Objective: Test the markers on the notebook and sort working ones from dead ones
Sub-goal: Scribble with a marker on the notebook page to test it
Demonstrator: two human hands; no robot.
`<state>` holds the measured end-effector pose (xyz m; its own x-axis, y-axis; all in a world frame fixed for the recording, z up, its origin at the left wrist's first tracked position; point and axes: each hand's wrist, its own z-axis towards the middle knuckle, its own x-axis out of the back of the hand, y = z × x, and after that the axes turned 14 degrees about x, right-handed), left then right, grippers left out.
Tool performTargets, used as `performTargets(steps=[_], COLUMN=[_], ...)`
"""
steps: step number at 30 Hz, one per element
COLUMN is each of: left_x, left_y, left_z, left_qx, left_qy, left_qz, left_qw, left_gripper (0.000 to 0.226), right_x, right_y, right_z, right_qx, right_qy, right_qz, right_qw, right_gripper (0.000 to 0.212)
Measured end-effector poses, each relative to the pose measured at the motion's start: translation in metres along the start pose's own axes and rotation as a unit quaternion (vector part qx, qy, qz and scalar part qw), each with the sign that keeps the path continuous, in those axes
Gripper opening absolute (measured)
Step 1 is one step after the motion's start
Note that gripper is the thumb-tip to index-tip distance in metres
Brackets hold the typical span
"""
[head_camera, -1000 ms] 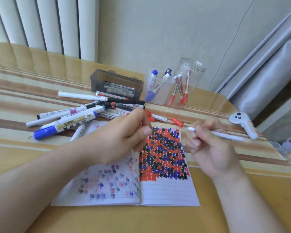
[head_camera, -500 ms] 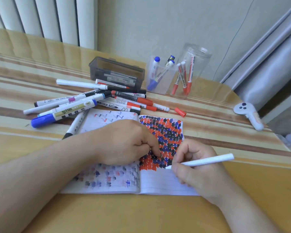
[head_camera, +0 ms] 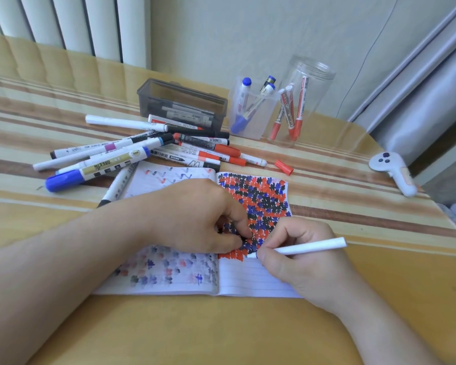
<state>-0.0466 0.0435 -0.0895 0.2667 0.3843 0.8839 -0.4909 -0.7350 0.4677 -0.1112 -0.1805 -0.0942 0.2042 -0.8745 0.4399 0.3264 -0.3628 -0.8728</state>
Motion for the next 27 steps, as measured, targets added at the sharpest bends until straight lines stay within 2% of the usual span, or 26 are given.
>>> performTargets(steps=[4,10,21,27], left_x=[0.0012,0.0003,-0.0005,-0.0006], left_y=[0.0020,0.0009,-0.0011,-0.0012], left_z=[0.0000,-0.0002,0.0001,0.0003], left_qx=[0.007,0.009,0.001,0.008], left_qy=[-0.003,-0.002,0.001,-0.003], left_qz=[0.000,0.000,-0.001,0.001], left_qw=[1.000,1.000,1.000,1.000], left_gripper=[0.021,0.022,0.023,0.023], right_x=[-0.0021,-0.0003,-0.0010,-0.0019], right_y=[0.0023,-0.0006,0.0042,0.0032], right_z=[0.0004,0.0001,0.0008,-0.0002], right_qx=[0.004,0.004,0.014,0.007], right_qy=[-0.004,-0.013,-0.001,-0.020], right_qz=[-0.028,0.002,-0.006,-0.009], right_qw=[1.000,1.000,1.000,1.000], right_gripper=[0.015,0.012,0.016,0.019])
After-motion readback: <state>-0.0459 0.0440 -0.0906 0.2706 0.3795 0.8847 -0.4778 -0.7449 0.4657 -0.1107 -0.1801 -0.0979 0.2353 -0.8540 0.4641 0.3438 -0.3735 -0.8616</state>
